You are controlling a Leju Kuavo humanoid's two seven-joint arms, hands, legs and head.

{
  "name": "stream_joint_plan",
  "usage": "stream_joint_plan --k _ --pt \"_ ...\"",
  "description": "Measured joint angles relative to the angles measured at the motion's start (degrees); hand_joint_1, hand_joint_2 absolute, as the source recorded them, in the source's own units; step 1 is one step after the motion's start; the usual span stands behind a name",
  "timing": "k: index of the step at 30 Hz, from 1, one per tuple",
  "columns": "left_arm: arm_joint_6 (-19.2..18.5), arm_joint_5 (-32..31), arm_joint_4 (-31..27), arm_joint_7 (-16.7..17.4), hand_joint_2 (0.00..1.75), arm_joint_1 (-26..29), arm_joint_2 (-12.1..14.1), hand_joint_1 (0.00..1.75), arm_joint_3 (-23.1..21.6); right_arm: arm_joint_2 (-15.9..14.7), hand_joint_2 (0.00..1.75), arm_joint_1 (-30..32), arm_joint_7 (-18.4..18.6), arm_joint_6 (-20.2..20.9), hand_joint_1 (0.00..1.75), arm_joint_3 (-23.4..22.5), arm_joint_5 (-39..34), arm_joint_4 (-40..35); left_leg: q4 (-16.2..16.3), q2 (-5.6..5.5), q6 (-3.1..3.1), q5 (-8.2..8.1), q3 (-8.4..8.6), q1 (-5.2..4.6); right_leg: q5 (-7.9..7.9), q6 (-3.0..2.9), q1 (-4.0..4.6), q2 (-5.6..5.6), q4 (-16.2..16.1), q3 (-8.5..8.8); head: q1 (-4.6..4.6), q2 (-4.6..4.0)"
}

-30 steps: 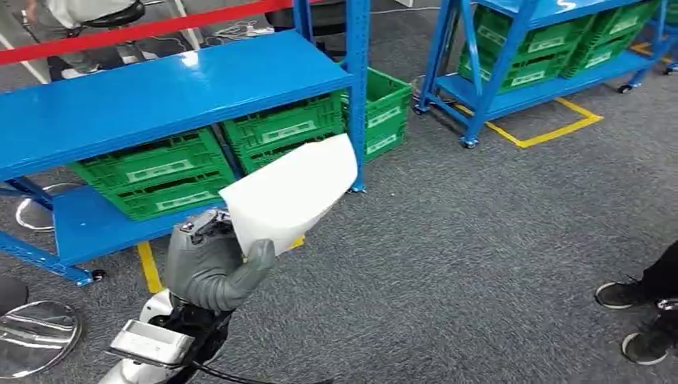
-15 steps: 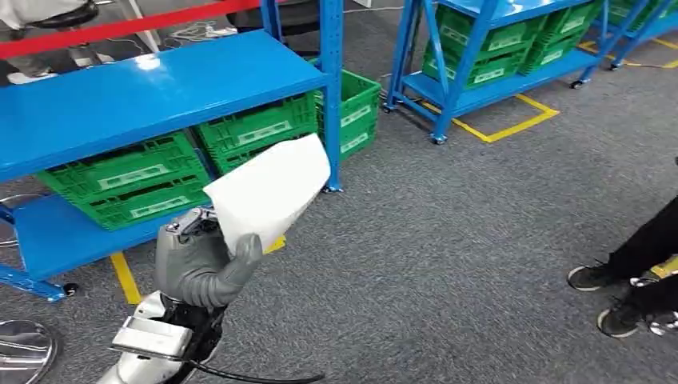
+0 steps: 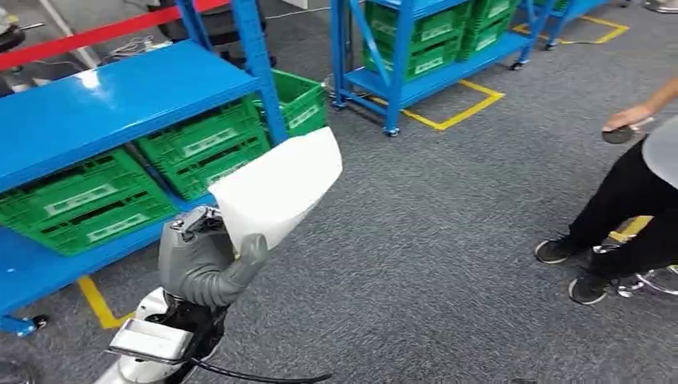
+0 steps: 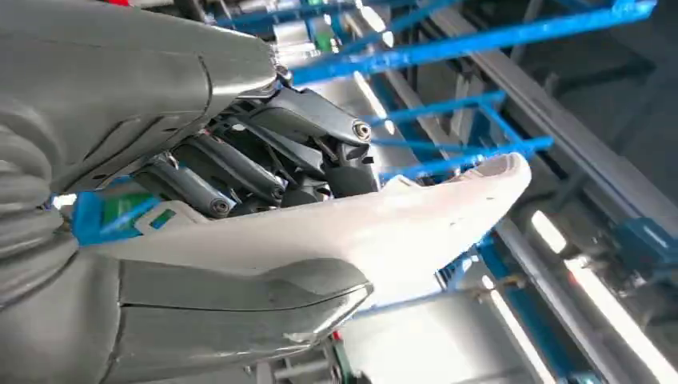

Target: Take the parts from the cabinet and place them on the table.

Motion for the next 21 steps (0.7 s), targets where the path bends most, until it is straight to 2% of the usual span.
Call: stream_joint_plan --k 1,2,3,4,5,6,7,8,9,10,11,12,13,14,15,16,17,18,19,20,21 --pt "0.0 0.0 0.0 0.0 1.75 -0.01 0.04 1.75 0.0 0.0 1.75 0.03 0.02 0.0 0.0 0.0 0.0 0.02 0.61 -0.02 0.05 0.54 -0.36 0.01 0.03 0.0 0.01 0.69 0.01 0.0 0.07 -0.02" --pt "0.0 0.04 0.0 0.0 1.75 -0.04 0.04 1.75 0.0 0.0 1.75 0.07 0.02 0.0 0.0 0.0 0.0 0.04 -1.23 -0.07 0.2 2.44 0.45 0.01 0.07 0.05 0.02 1.48 0.07 0.01 0.02 0.0" --pt "0.0 0.04 0.0 0.0 1.75 -0.05 0.02 1.75 0.0 0.0 1.75 0.05 0.02 0.0 0.0 0.0 -0.02 0.07 -5.0 -0.26 0.42 5.04 2.22 0.01 0.12 0.12 0.03 2.28 0.14 0.05 0.07 0.0" --pt "-0.02 0.15 0.0 0.0 1.75 -0.07 0.02 1.75 0.0 0.0 1.75 -0.02 -0.11 0.0 0.0 -0.02 -0.11 0.07 -10.63 -1.32 0.74 8.11 4.91 0.03 0.16 0.21 0.03 3.18 0.2 0.12 0.02 0.0" --pt "-0.11 0.26 0.0 0.0 1.75 -0.09 0.02 1.75 0.0 0.06 1.75 -0.07 -0.24 0.02 0.0 -0.04 -0.24 0.07 -15.03 -3.73 1.09 10.02 6.93 0.1 0.2 0.3 -0.09 3.83 0.21 0.03 0.04 0.0" --pt "-0.18 0.59 0.0 0.0 1.75 -0.08 0.04 1.75 0.0 0.24 1.75 -0.31 -0.33 0.15 0.0 -0.04 -0.37 0.09 -16.65 -5.75 1.45 9.6 7.42 0.36 0.24 0.68 0.27 4.43 0.63 -0.34 0.18 0.0" --pt "-0.24 1.05 0.0 0.0 1.75 -0.24 0.04 1.75 0.02 0.24 1.75 -0.48 -0.35 0.22 0.0 -0.05 -0.59 0.09 -17.62 -5.39 1.16 9.16 7.69 0.34 0.45 1.01 -0.03 5.16 0.73 -0.94 -0.02 -0.02" --pt "-0.37 1.46 0.02 0.09 1.75 -0.22 -0.02 1.75 0.02 0.24 1.75 -0.47 -0.37 0.33 0.0 -0.04 -0.7 0.11 -17.36 -5.01 1.23 9.21 7.41 0.14 0.71 1.46 -0.32 5.62 0.55 -1.33 0.09 -0.02" --pt "-0.46 1.55 0.02 0.09 1.75 -0.29 -0.07 1.75 0.02 0.28 1.75 -0.4 -0.37 0.33 0.0 -0.04 -0.74 0.15 -17.37 -4.52 1.4 9.31 7.36 -0.03 0.96 1.89 -0.5 6.22 0.35 -1.46 -0.02 0.0" --pt "-0.57 1.71 0.0 0.09 1.75 -0.36 -0.24 1.75 0.02 0.28 1.75 -0.36 -0.37 0.33 0.0 -0.04 -0.77 0.15 -17.85 -3.86 1.83 9.65 7.48 0.2 1.06 2.27 -0.42 6.8 0.33 -1.66 0.07 0.0" --pt "-0.66 1.88 0.0 0.13 1.75 -0.56 -0.46 1.75 0.07 0.28 1.75 -0.31 -0.37 0.33 0.0 -0.04 -0.76 0.15 -18.22 -2.74 2.15 9.9 7.67 0.44 0.33 2.33 -0.32 4.11 1.28 -2.37 0.02 0.0" --pt "-0.68 1.95 0.0 0.13 1.75 -0.6 -0.59 1.75 0.09 0.28 1.75 -0.45 -0.37 0.33 0.0 -0.07 -0.79 0.15 -18.25 -2.24 2.41 9.89 7.68 0.41 -1.38 2.63 -0.03 0.93 3.74 -3.63 0.64 -0.02" --pt "-0.66 1.95 0.0 0.13 1.75 -0.57 -0.59 1.75 0.15 0.28 1.75 -0.66 -0.37 0.33 0.0 -0.04 -0.77 0.15 -18.24 -1.43 2.49 9.85 7.67 0.33 -3.67 2.99 -0.11 -0.6 8.12 -5.7 0.68 0.0" --pt "-0.68 2.01 0.0 0.18 1.75 -0.49 -0.55 1.75 0.24 0.28 1.75 -0.85 -0.37 0.33 0.0 -0.04 -0.77 0.15 -18.24 -0.51 2.56 9.8 7.65 0.21 -5.83 3.18 -0.29 -1.14 13.17 -8.14 0.57 0.0" --pt "-0.72 1.99 0.0 0.17 1.75 -0.46 -0.55 1.75 0.24 0.31 1.75 -0.92 -0.37 0.33 0.0 -0.02 -0.77 0.17 -18.23 0.38 2.6 9.76 7.58 0.16 -7.2 3.38 -0.41 -1.26 17.12 -10.1 0.66 -0.02" --pt "-0.74 2.01 0.0 0.17 1.75 -0.46 -0.55 1.75 0.24 0.31 1.75 -0.91 -0.35 0.33 0.0 -0.02 -0.79 0.17 -18.22 1.18 2.62 9.73 7.59 0.12 -7.26 3.52 -0.48 -1.31 18.79 -10.84 0.61 0.0" --pt "-0.77 2.01 0.0 0.17 1.75 -0.47 -0.55 1.75 0.24 0.31 1.75 -0.84 -0.33 0.33 0.0 -0.04 -0.79 0.17 -18.22 1.88 2.58 9.65 7.64 0.11 -6.05 3.56 -0.49 -1.4 17.54 -10.1 0.63 0.0" --pt "-0.79 2.01 0.0 0.17 1.75 -0.5 -0.55 1.75 0.26 0.28 1.75 -0.79 -0.33 0.33 0.0 -0.07 -0.79 0.15 -18.22 2.53 2.48 9.56 7.74 0.11 -3.96 3.5 -0.49 -1.65 13.89 -8.05 0.68 -0.02" --pt "-0.81 2.03 0.0 0.17 1.75 -0.51 -0.57 1.75 0.28 0.28 1.75 -0.81 -0.33 0.33 0.0 -0.07 -0.79 0.15 -18.22 3.25 2.33 9.39 7.94 0.1 -1.32 3.34 -0.45 -2.46 7.73 -4.59 0.61 0.0" --pt "-0.9 2.19 0.0 0.17 1.75 -0.53 -0.59 1.75 0.31 0.28 1.75 -0.9 -0.35 0.33 0.0 -0.09 -0.79 0.15 -18.22 3.81 2.06 9.21 8.24 0.05 0.46 3.14 -0.29 -4.61 2.07 -1.16 0.68 -0.02" --pt "-0.94 2.49 0.0 0.17 1.75 -0.54 -0.61 1.75 0.35 0.31 1.75 -1.15 -0.37 0.33 0.0 -0.09 -0.81 0.17 -18.22 4.33 1.78 9.04 8.3 -0.39 -0.84 2.58 0.59 -6.61 0.42 -0.13 0.68 0.0"
